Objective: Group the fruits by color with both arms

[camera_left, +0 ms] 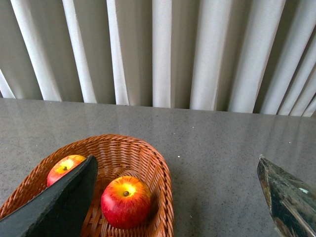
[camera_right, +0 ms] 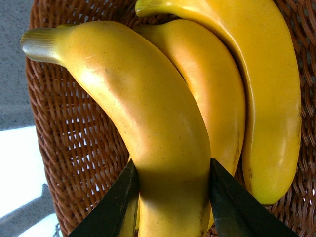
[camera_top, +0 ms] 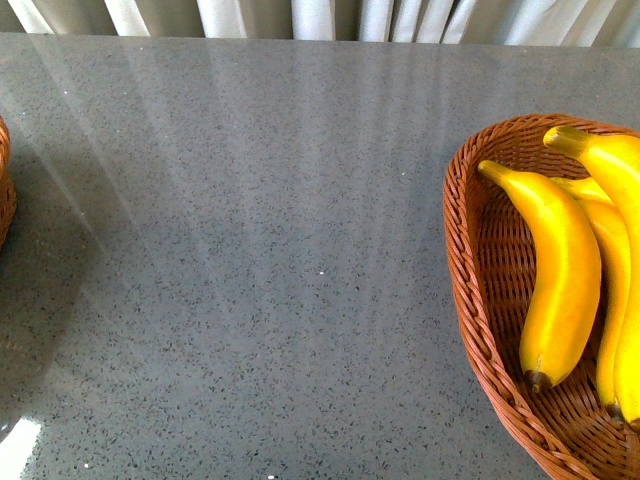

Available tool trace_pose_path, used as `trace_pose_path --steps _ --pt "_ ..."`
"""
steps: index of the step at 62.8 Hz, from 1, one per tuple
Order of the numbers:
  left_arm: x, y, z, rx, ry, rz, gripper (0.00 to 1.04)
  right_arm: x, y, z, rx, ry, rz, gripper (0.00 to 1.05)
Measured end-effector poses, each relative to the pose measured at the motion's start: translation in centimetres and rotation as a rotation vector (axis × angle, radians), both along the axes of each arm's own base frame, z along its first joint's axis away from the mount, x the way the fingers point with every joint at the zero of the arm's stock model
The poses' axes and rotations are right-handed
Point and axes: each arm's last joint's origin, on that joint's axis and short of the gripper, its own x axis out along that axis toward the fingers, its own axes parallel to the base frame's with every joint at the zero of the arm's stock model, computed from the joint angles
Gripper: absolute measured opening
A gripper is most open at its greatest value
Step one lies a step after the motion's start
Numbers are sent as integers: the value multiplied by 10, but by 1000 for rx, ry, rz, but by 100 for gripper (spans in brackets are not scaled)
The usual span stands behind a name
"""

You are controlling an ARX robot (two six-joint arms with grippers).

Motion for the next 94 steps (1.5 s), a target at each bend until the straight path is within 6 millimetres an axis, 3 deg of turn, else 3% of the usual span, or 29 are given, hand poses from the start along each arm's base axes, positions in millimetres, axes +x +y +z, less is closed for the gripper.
trace_pose_path --steps 15,32,42,59,72,77,85,94 --pt "0 0 0 0 0 0 96 6 0 -10 -39 10 -23 32" --pt "0 0 0 0 0 0 96 11 3 -10 -52 -40 16 75" --pt "0 0 0 0 0 0 96 8 3 1 -38 -121 74 97" --pt "0 0 0 0 0 0 96 -16 -1 27 -3 -321 155 96" --pt "0 0 0 0 0 0 96 -16 -2 23 -42 -348 159 94" --pt "0 0 0 0 0 0 96 -18 -4 11 -243 -622 105 81" --pt "0 0 0 0 0 0 96 -39 -11 9 -345 -907 74 60" --pt "0 0 0 0 0 0 96 -55 -16 16 -378 -999 72 35"
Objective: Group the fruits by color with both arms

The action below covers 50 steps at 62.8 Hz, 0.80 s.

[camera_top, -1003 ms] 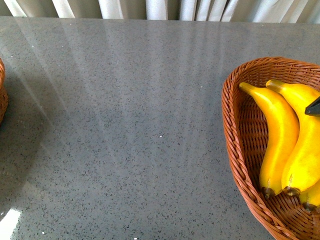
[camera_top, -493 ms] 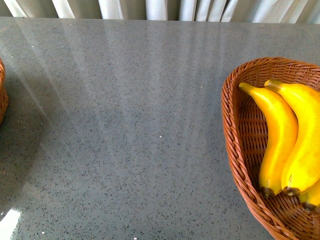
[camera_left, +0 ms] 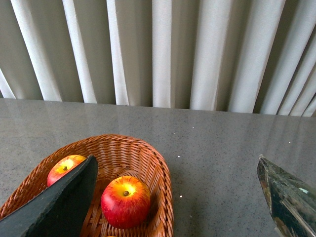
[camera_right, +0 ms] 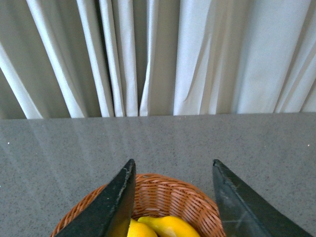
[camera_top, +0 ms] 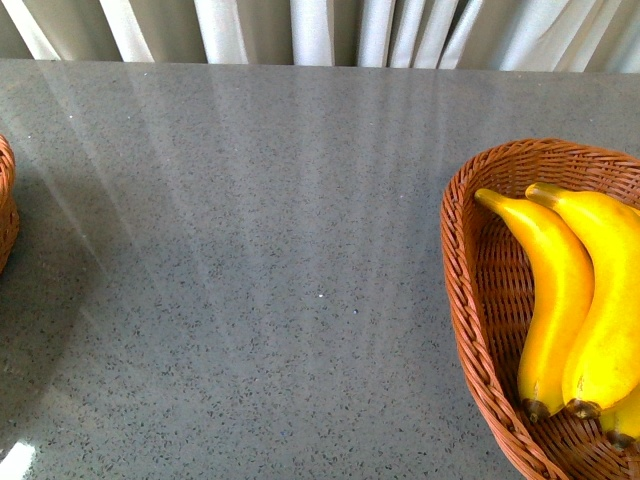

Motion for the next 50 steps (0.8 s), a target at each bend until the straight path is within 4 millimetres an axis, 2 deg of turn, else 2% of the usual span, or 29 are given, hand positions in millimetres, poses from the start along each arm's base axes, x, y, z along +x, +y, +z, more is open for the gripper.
trace_pose_path --steps 12,27,50 --pt "0 0 0 0 0 0 96 -19 -12 -9 -17 22 7 2" --pt "0 0 0 0 0 0 96 -36 -14 -23 -22 29 -1 2" --pt "0 0 0 0 0 0 96 -56 -14 -13 -21 -4 0 2"
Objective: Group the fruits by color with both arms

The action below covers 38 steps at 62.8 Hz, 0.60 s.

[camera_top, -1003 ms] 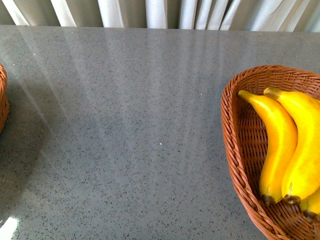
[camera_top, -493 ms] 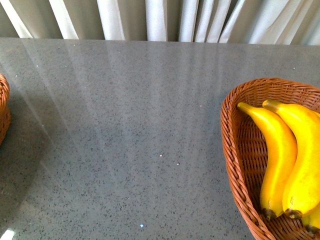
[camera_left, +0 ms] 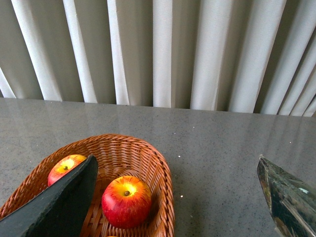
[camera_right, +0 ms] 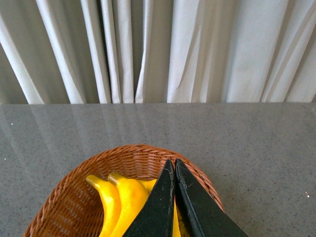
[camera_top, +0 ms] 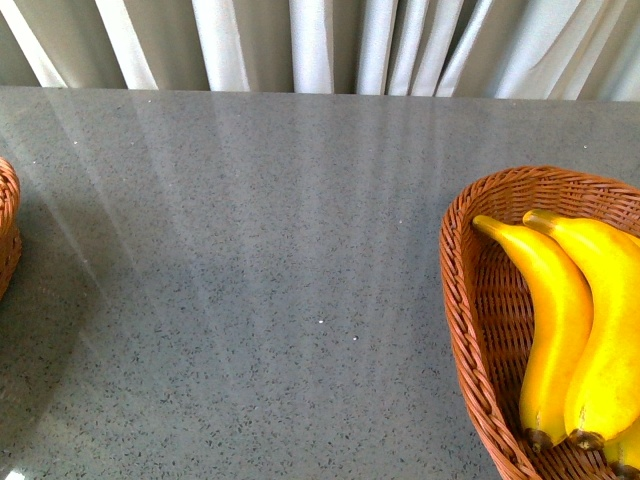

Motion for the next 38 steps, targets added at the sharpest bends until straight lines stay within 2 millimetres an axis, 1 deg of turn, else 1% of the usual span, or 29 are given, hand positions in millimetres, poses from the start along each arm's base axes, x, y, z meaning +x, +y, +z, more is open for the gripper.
trace_pose_path --steps 14,38 --pt "0 0 0 0 0 0 96 -10 0 2 0 -7 0 2" --pt "0 0 0 0 0 0 96 -20 0 2 0 -9 0 2"
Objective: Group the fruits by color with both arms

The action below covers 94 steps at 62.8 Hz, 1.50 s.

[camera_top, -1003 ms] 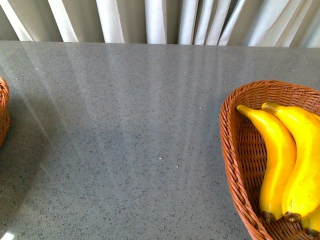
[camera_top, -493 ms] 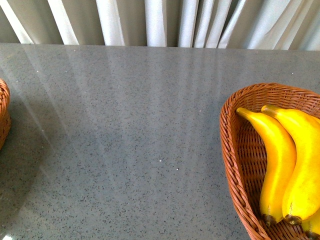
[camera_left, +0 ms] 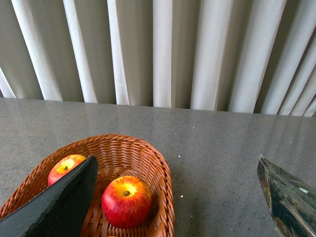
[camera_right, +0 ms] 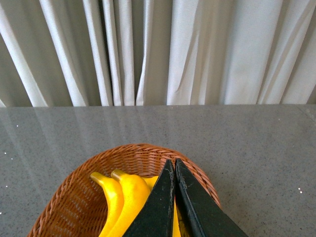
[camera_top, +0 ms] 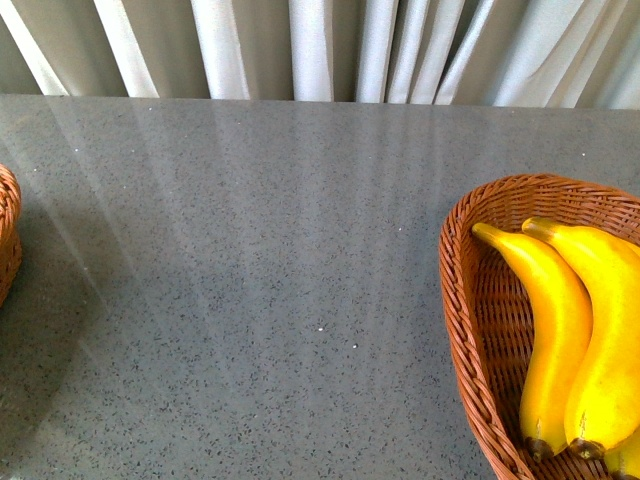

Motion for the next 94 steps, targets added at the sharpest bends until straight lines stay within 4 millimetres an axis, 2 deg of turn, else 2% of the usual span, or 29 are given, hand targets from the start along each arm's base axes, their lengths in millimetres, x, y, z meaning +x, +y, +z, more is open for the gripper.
trace_pose_path --steps 14,22,33,59,68,94 --pt "0 0 0 0 0 0 96 -4 0 -1 0 1 0 2" --pt "0 0 0 0 0 0 96 -14 0 -4 0 11 0 2" --pt "0 0 0 0 0 0 96 -15 0 -3 -1 6 0 2" --pt "0 0 0 0 0 0 96 -15 0 -3 -2 6 0 75" --pt "0 0 0 0 0 0 96 -15 0 -3 -2 6 0 97" --pt "0 0 0 0 0 0 96 -15 0 -3 -2 6 0 96"
